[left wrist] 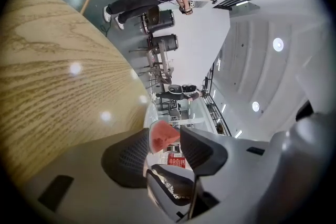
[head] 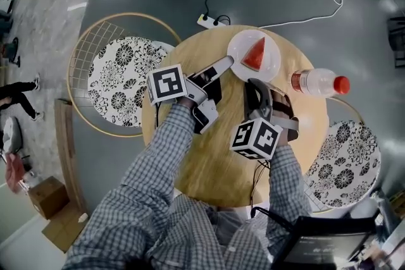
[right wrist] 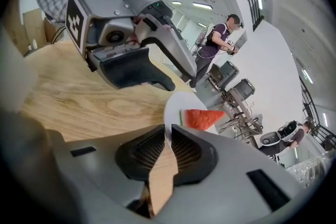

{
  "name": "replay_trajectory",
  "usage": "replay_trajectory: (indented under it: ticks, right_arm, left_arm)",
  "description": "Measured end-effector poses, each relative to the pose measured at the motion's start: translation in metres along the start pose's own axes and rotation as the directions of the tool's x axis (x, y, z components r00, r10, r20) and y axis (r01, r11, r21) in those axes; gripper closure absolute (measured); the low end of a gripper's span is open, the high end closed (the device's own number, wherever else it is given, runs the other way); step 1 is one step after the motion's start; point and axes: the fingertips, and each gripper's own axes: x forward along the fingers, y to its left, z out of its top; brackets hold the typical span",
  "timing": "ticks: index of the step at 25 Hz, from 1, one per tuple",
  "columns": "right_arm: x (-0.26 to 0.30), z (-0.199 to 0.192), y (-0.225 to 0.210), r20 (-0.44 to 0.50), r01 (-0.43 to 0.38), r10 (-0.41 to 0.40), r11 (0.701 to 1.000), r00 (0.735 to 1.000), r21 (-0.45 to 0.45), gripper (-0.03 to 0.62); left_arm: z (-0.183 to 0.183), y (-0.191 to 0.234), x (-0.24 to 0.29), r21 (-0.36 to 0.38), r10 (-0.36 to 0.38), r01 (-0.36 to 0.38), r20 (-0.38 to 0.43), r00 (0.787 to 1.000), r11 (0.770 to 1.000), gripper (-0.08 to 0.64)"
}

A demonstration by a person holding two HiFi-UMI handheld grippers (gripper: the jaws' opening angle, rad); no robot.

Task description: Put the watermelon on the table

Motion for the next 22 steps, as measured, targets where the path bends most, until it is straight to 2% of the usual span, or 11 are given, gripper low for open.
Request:
replay_trajectory:
  ticks: [7,13,19,22]
  right_arm:
    - [0.005,-0.006,0.005,-0.017,-0.035,0.035,0.999,0.999,0.009,0.549]
    - [0.008,-0.006,0.006,0.006,-0.057,0.057,0.996,0.998,0.070,0.548]
    - [0.005,-0.005,0.005,0.066,-0.099,0.086,0.967,0.994,0.234,0.548]
    - [-0.006,-0.008,0.002,0.106,-0.094,0.063,0.945,0.992,0.313,0.549]
  left_arm:
    - [-0.006,0.000,-0.019,-0.003,0.006,-0.006,0.018,1.000,1.000,0.387]
    - [-0.013,-0.002,-0.030,-0.023,-0.011,0.012,0.030,0.999,1.000,0.387]
    - [-0.020,-0.005,-0.040,-0.026,-0.031,0.032,0.044,0.999,0.999,0.387]
    - [-0.029,-0.004,-0.050,0.040,0.006,-0.008,0.039,0.999,0.999,0.387]
